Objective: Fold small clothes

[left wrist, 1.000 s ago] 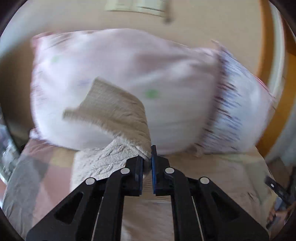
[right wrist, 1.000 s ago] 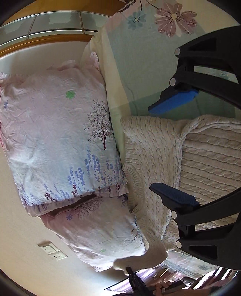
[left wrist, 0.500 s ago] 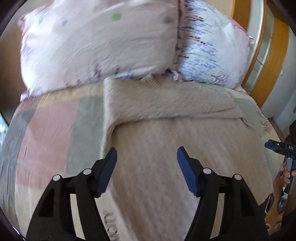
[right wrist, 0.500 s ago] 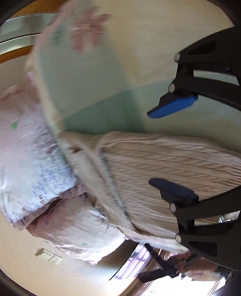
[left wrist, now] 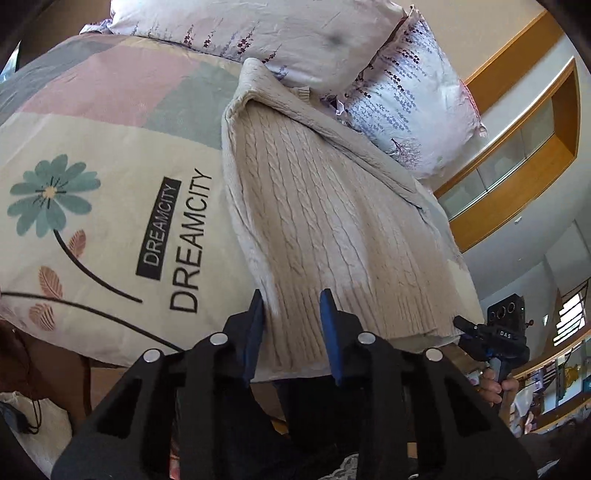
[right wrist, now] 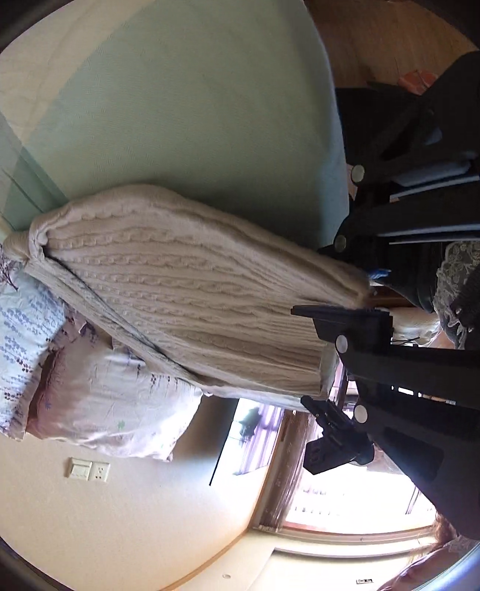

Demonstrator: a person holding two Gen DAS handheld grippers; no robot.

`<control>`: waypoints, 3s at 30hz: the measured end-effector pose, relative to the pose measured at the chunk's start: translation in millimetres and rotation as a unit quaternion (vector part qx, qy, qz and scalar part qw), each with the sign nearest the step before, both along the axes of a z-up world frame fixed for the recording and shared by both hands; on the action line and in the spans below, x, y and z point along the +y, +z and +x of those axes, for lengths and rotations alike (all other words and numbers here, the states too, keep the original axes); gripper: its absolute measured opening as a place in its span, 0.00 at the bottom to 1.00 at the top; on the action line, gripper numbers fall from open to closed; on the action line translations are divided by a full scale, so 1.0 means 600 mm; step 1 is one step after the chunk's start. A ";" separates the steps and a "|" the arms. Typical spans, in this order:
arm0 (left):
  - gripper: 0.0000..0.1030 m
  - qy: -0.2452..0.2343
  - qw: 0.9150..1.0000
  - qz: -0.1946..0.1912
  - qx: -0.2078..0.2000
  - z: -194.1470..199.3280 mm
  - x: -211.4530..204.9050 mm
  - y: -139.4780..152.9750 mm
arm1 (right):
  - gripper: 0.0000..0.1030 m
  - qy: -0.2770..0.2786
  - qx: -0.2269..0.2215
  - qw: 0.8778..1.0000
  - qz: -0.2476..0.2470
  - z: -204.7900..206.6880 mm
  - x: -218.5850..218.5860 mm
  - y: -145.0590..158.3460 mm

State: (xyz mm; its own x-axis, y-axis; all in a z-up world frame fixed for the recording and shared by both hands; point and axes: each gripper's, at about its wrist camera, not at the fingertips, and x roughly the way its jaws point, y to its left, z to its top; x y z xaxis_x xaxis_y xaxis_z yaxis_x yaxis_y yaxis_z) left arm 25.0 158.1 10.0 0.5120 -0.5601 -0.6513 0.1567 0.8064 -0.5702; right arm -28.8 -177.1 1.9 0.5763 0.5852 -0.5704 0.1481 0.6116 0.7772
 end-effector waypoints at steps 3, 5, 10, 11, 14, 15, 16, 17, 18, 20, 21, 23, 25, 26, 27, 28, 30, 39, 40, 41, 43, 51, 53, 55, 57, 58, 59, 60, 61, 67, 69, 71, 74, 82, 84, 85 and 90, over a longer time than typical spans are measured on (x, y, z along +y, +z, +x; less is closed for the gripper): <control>0.10 -0.013 0.999 -0.031 0.017 0.002 -0.007 -0.010 | 0.09 0.000 -0.027 1.000 0.013 0.012 -0.001 0.022; 0.07 -0.024 0.999 -0.038 0.010 0.016 -0.013 -0.006 | 0.08 -0.002 -0.053 0.998 0.018 0.023 -0.003 0.041; 0.06 0.001 0.997 -0.045 -0.062 0.125 0.020 0.075 | 0.08 -0.014 -0.143 0.988 0.064 0.117 -0.021 0.124; 0.06 0.015 0.995 -0.037 -0.086 0.163 0.028 0.103 | 0.08 -0.019 -0.158 0.985 0.068 0.138 -0.026 0.136; 0.06 0.048 0.991 -0.016 -0.128 0.267 0.036 0.158 | 0.08 -0.061 -0.201 0.976 0.062 0.239 -0.060 0.175; 0.06 0.056 0.989 -0.012 -0.136 0.310 0.032 0.172 | 0.08 -0.077 -0.206 0.974 0.062 0.264 -0.074 0.178; 0.06 0.061 0.988 -0.006 -0.142 0.345 0.024 0.180 | 0.08 -0.095 -0.210 0.971 0.060 0.294 -0.091 0.181; 0.06 0.066 0.987 0.006 -0.149 0.387 0.010 0.186 | 0.08 -0.121 -0.211 0.969 0.049 0.333 -0.109 0.182; 0.06 0.069 0.986 0.017 -0.152 0.415 0.001 0.186 | 0.08 -0.145 -0.207 0.967 0.033 0.372 -0.126 0.179; 0.14 0.077 0.987 0.039 -0.139 0.479 -0.022 0.168 | 0.10 -0.177 -0.177 0.968 0.012 0.441 -0.154 0.155; 0.22 0.080 0.988 0.061 -0.117 0.518 -0.040 0.150 | 0.15 -0.185 -0.146 0.972 0.002 0.480 -0.165 0.130; 0.64 0.091 0.988 0.094 -0.083 0.551 -0.050 0.129 | 0.59 -0.185 -0.071 0.980 -0.014 0.525 -0.178 0.085; 0.76 0.098 0.988 0.084 -0.078 0.544 -0.030 0.121 | 0.64 -0.176 -0.056 0.983 -0.002 0.524 -0.187 0.072; 0.83 0.096 0.989 0.072 -0.085 0.533 -0.014 0.119 | 0.75 -0.168 -0.070 0.983 -0.011 0.514 -0.188 0.080; 0.85 0.091 0.990 0.062 -0.087 0.520 0.004 0.116 | 0.84 -0.166 -0.085 0.982 -0.033 0.502 -0.188 0.093; 0.86 0.085 0.992 0.051 -0.077 0.512 0.020 0.107 | 0.93 -0.167 -0.108 0.978 -0.061 0.484 -0.189 0.110; 0.84 0.074 0.996 0.018 -0.041 0.509 0.047 0.082 | 0.94 -0.156 -0.135 0.975 -0.082 0.464 -0.189 0.129; 0.50 0.035 0.999 -0.014 0.022 0.509 0.008 0.005 | 0.94 -0.164 -0.147 0.975 -0.014 0.441 -0.214 0.082; 0.29 0.039 0.999 -0.022 0.030 0.512 0.008 0.000 | 0.94 -0.164 -0.139 0.977 -0.006 0.446 -0.213 0.077; 0.22 0.036 0.997 -0.047 0.048 0.517 0.008 -0.009 | 0.94 -0.160 -0.133 0.978 0.005 0.446 -0.215 0.071; 0.17 0.056 0.995 -0.060 0.053 0.515 0.008 -0.002 | 0.94 -0.158 -0.139 0.977 0.013 0.438 -0.223 0.078; 0.12 -0.075 0.982 -0.165 -0.053 0.517 -0.244 0.186 | 0.93 -0.181 -0.184 0.966 -0.023 0.398 -0.261 0.141; 0.17 -0.133 0.968 -0.209 -0.041 0.540 -0.365 0.181 | 0.93 -0.196 -0.181 0.962 -0.048 0.387 -0.275 0.149; 0.29 -0.195 0.940 -0.279 0.011 0.566 -0.454 0.154 | 0.93 -0.205 -0.169 0.962 -0.064 0.381 -0.292 0.154; 0.40 -0.211 0.928 -0.304 0.044 0.573 -0.488 0.137 | 0.93 -0.202 -0.147 0.966 -0.064 0.381 -0.313 0.157; 0.57 -0.212 0.930 -0.297 0.038 0.570 -0.482 0.138 | 0.94 -0.187 -0.135 0.971 -0.059 0.381 -0.325 0.160; 0.71 -0.201 0.939 -0.279 0.016 0.564 -0.460 0.145 | 0.96 -0.174 -0.125 0.975 -0.059 0.383 -0.331 0.162; 0.76 -0.181 0.951 -0.250 -0.009 0.556 -0.432 0.150 | 0.98 -0.158 -0.108 0.980 -0.056 0.389 -0.338 0.162; 0.82 -0.155 0.965 -0.208 -0.032 0.548 -0.401 0.154 | 0.99 -0.131 -0.078 0.987 -0.047 0.403 -0.344 0.156; 0.82 -0.088 0.996 -0.033 0.013 0.536 -0.314 0.082 | 0.91 -0.037 0.050 0.998 -0.019 0.492 -0.304 0.071; 0.82 -0.096 0.995 -0.016 0.034 0.534 -0.319 0.053 | 0.85 -0.026 0.066 0.997 -0.016 0.510 -0.284 0.053; 0.82 -0.109 0.993 0.003 0.041 0.531 -0.338 0.034 | 0.80 -0.023 0.062 0.998 -0.021 0.513 -0.268 0.045; 0.80 -0.108 0.994 -0.013 0.027 0.527 -0.366 0.018 | 0.43 -0.026 0.056 0.997 -0.043 0.505 -0.257 0.046; 0.36 -0.152 0.984 -0.091 0.003 0.494 -0.307 0.046 | 0.28 -0.006 -0.006 1.000 0.030 0.479 -0.209 0.079; 0.36 -0.150 0.985 -0.075 -0.028 0.460 -0.260 0.074 | 0.28 0.034 -0.023 0.999 0.031 0.483 -0.154 0.090; 0.38 -0.143 0.987 -0.059 -0.038 0.448 -0.235 0.083 | 0.28 0.046 -0.026 0.998 0.030 0.486 -0.136 0.088; 0.50 -0.074 0.987 0.124 -0.069 0.438 -0.182 0.081 | 0.51 0.066 0.025 0.993 -0.096 0.517 -0.046 0.045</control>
State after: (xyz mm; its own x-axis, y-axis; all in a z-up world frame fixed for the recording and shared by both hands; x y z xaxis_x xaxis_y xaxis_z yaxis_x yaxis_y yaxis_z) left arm 287.9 48.7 58.4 0.5309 -0.4677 -0.7067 0.3454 0.8809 -0.3236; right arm 281.3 -204.9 28.7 0.4702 0.5322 -0.7040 0.0918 0.7639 0.6388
